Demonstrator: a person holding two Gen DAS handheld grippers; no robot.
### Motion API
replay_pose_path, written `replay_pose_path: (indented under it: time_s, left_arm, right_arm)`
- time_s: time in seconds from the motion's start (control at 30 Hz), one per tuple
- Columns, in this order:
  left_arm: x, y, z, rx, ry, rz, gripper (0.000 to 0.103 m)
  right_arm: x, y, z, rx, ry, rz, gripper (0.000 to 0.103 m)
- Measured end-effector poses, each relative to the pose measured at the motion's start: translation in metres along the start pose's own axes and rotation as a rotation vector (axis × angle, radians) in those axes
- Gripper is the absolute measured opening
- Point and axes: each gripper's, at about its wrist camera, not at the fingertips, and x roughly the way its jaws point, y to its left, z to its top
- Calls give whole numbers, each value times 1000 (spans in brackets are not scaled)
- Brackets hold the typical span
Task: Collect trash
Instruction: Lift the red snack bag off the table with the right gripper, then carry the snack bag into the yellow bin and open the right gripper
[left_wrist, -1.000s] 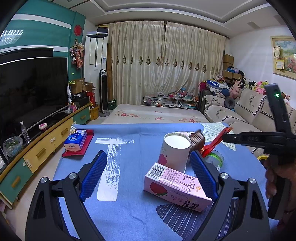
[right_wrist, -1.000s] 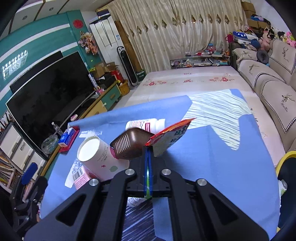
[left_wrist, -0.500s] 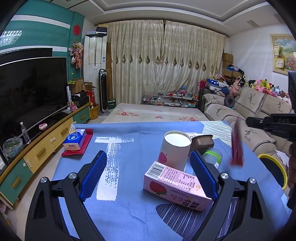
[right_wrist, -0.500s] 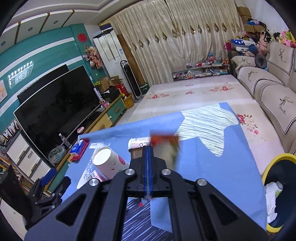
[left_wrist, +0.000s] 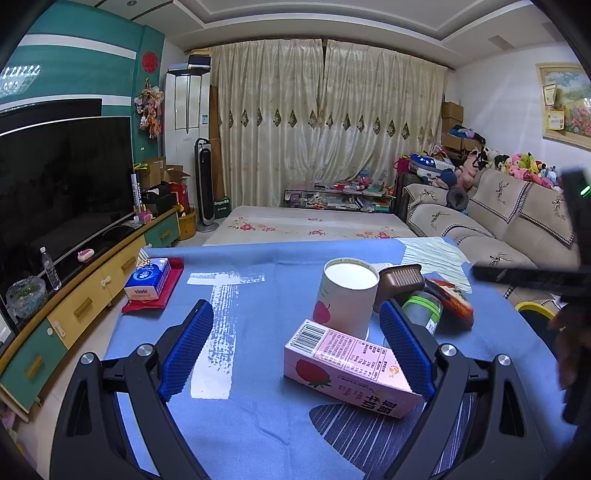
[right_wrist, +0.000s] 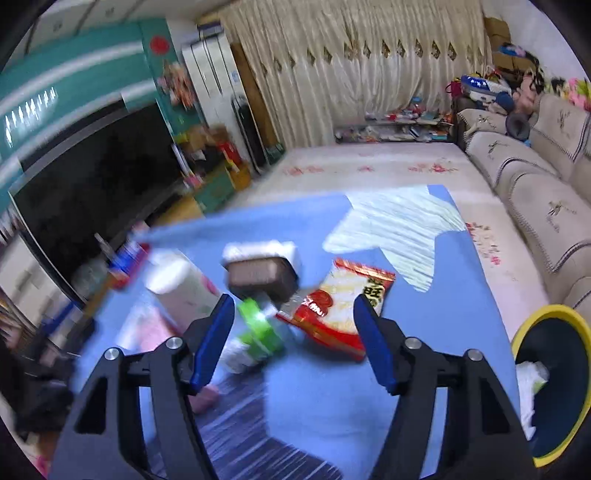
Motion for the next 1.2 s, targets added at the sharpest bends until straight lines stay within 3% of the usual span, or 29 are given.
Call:
replay_pose_path:
  time_s: [0.23, 0.3, 0.43, 0.5, 0.67, 0.87, 0.93, 1.07, 1.1, 1.2]
  left_arm:
    - [-1, 0, 1, -9, 1, -8, 90]
    - [-2, -1, 1, -7, 1, -12, 90]
    - [-3, -4, 0, 15, -4, -4, 90]
    - [-3, -5, 1, 15, -1, -5, 90]
    - [-5, -4, 1, 14, -4, -11, 90]
    - [-3, -5, 1, 16, 3, -15, 91]
    - [-3, -6, 1, 22, 3, -13, 91]
    - [-2, -7, 1, 25, 5, -13, 91]
    - [-2, -7, 1, 24, 6, -13, 91]
    - [-2, -8, 0, 24, 7, -13, 91]
  right_arm:
    - [31, -5, -15, -64, 91, -91, 64]
    - [32, -16, -14, -23, 100, -85, 64]
    - [43, -39, 3, 136, 115, -6, 82]
    - [51, -45, 11, 191, 140, 13, 82]
    - [74, -44, 20, 178, 205, -106, 82]
    - [87, -38, 14, 154, 242, -119, 72]
    - [91, -34, 12, 140, 253, -129, 56]
    - [93, -29, 9, 81, 258, -185, 42]
    - [92, -30, 8, 78, 259, -184, 29]
    - [86, -39, 5, 90, 256, -172, 19]
